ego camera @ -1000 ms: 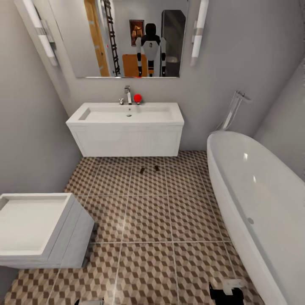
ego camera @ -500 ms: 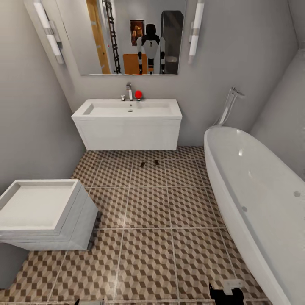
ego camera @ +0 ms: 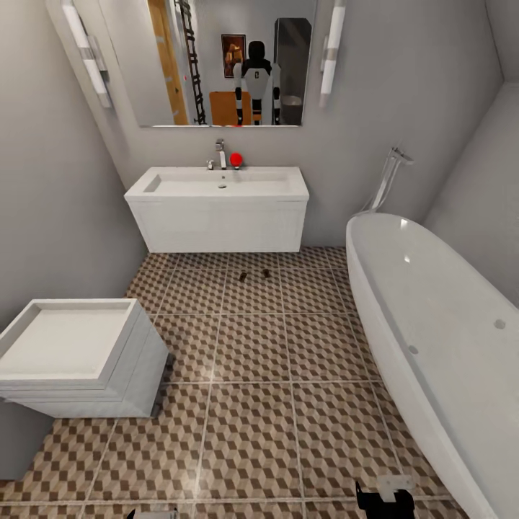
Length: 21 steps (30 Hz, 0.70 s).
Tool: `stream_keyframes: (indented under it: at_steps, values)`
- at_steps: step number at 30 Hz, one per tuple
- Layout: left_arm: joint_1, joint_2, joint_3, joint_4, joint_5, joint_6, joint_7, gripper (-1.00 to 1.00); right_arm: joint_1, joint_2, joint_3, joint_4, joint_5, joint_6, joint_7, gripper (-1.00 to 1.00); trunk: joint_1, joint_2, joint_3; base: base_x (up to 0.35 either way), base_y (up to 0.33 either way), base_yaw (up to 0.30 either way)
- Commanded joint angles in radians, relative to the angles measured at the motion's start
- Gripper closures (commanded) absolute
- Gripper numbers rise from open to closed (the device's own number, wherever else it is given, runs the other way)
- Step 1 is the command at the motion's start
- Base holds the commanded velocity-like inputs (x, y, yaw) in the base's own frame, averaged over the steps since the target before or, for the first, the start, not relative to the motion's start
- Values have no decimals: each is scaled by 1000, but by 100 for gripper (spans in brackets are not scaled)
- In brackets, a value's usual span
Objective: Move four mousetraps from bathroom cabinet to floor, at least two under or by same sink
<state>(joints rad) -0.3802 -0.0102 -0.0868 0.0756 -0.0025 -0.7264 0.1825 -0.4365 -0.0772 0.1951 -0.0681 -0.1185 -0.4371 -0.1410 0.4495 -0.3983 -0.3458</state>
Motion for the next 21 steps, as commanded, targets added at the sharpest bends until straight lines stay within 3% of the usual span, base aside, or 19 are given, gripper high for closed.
stream_keyframes:
  at_steps: [1, 7, 21]
  values:
    - [-2, -1, -8, 4, -1, -5, 8, -100, -1, 0, 9, 1, -10, -3, -2, -100, 1, -2, -2, -7, 0, 0]
    - [-2, -1, -8, 4, -1, -5, 8, -100, -1, 8, 9, 1, -10, -3, -3, -100, 1, -2, -2, -2, 0, 85]
    - [-1, -1, -8, 4, -1, -5, 8, -100, -1, 12, 9, 1, -7, -3, -3, -100, 1, -2, -7, 0, 0, 239]
